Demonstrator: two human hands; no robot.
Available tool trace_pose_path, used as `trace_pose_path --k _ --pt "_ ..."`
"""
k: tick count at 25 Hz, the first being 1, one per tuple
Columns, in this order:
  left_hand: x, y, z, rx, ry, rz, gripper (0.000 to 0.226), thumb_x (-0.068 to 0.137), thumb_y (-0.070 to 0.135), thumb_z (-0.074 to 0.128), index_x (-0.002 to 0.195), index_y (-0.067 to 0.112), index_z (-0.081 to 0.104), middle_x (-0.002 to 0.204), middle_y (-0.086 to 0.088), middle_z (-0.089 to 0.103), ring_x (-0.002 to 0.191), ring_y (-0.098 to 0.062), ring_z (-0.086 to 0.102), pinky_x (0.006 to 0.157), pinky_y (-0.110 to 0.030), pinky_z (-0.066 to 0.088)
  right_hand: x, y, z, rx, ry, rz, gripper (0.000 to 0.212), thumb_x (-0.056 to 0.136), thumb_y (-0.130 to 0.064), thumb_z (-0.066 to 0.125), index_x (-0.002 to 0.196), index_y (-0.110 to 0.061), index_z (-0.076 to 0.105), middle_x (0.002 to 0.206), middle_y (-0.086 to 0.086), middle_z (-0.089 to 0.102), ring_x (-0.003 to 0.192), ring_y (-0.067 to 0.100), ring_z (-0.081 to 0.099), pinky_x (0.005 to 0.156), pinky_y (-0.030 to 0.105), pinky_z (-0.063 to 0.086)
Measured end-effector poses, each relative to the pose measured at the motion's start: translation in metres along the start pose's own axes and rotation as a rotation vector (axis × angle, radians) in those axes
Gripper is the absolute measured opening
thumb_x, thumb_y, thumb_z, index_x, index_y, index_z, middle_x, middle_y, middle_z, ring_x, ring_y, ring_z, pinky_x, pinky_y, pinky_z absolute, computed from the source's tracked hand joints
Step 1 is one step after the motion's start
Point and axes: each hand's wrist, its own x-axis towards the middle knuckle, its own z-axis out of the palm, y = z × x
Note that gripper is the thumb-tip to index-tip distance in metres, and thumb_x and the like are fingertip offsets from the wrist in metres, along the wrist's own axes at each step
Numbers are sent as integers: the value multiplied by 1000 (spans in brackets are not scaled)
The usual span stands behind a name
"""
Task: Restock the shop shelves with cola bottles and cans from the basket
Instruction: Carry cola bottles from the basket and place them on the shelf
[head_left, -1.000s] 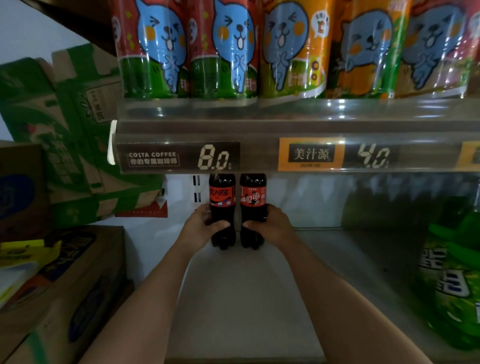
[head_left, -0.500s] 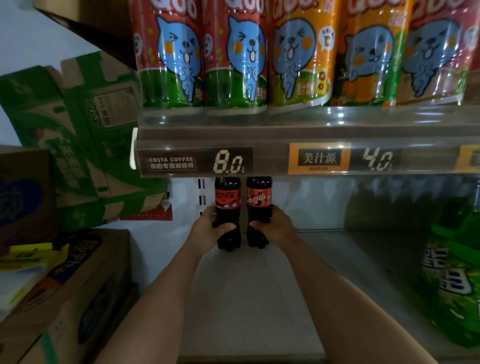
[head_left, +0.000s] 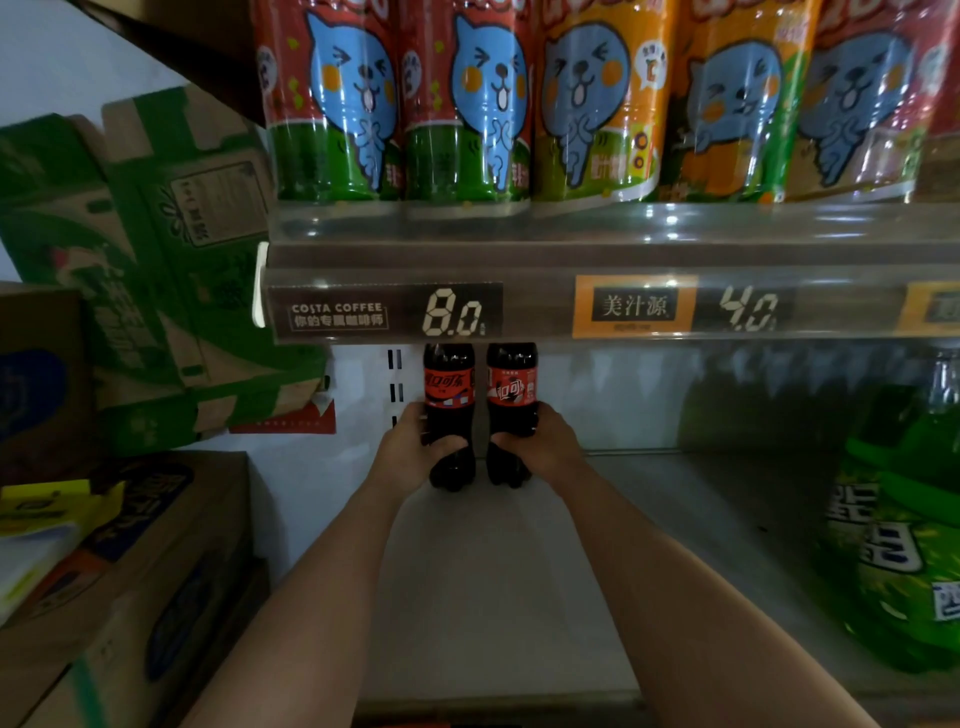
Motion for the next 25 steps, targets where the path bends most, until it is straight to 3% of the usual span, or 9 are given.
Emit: trace_pose_path --k 3,5,8,11,13,16,18,21,25 --pt "-3 2 -5 -70 -38 -29 72 79 25 77 139 14 37 135 -6 54 125 -24 53 101 -33 43 -4 -3 -5 213 -61 38 84 75 -30 82 143 -11 36 141 11 52 129 27 51 102 35 43" --pt "-9 9 -11 -128 61 -21 69 82 34 73 138 16 39 130 -3 56 119 -20 54 99 -38 47 -10 -13 -15 299 -36 48 93 78 -41 78 149 -14 25 148 10 44 134 26 45 104 35 41" --pt "-20 32 -24 -179 263 4 45 89 39 63 126 15 52 114 0 59 108 -18 58 88 -29 48 -23 -32 -28 347 56 46 77 87 -51 63 148 -18 30 143 7 48 127 22 50 96 30 42" --pt "-37 51 -23 -222 244 15 39 92 41 58 118 12 60 107 -3 64 104 -20 61 89 -36 52 -44 -41 -33 414 154 43 57 92 -48 56 137 -15 44 123 3 58 105 15 55 83 26 39" --pt "-56 64 -15 -275 257 1 34 94 40 56 110 11 64 99 -2 67 94 -18 64 79 -31 53 -63 -42 -36 465 183 51 44 93 -45 55 124 -15 54 106 1 61 91 13 57 76 26 43" --pt "-86 81 -6 -373 290 -10 28 96 37 53 99 12 65 89 0 67 82 -13 63 68 -23 48 -100 -40 -49 577 184 84 15 94 -35 54 93 -23 61 91 -2 65 88 16 62 81 34 51" --pt "-106 91 1 -420 306 -5 29 96 36 53 101 10 64 88 -1 67 80 -14 63 67 -23 48 -129 -39 -65 604 192 83 14 95 -34 52 86 -26 60 85 -3 66 84 14 63 78 34 52" --pt "-144 107 13 -481 322 33 32 96 35 53 102 6 64 83 -1 65 74 -12 61 67 -25 50 -171 -40 -88 604 239 32 18 94 -29 50 93 -19 66 77 -4 67 73 12 62 63 28 47" --pt "-201 124 29 -547 295 98 23 97 32 53 94 13 65 77 2 62 64 -3 58 61 -17 50 -230 -39 -105 599 305 30 26 96 -31 50 85 -14 68 66 -3 65 59 10 57 56 26 43"
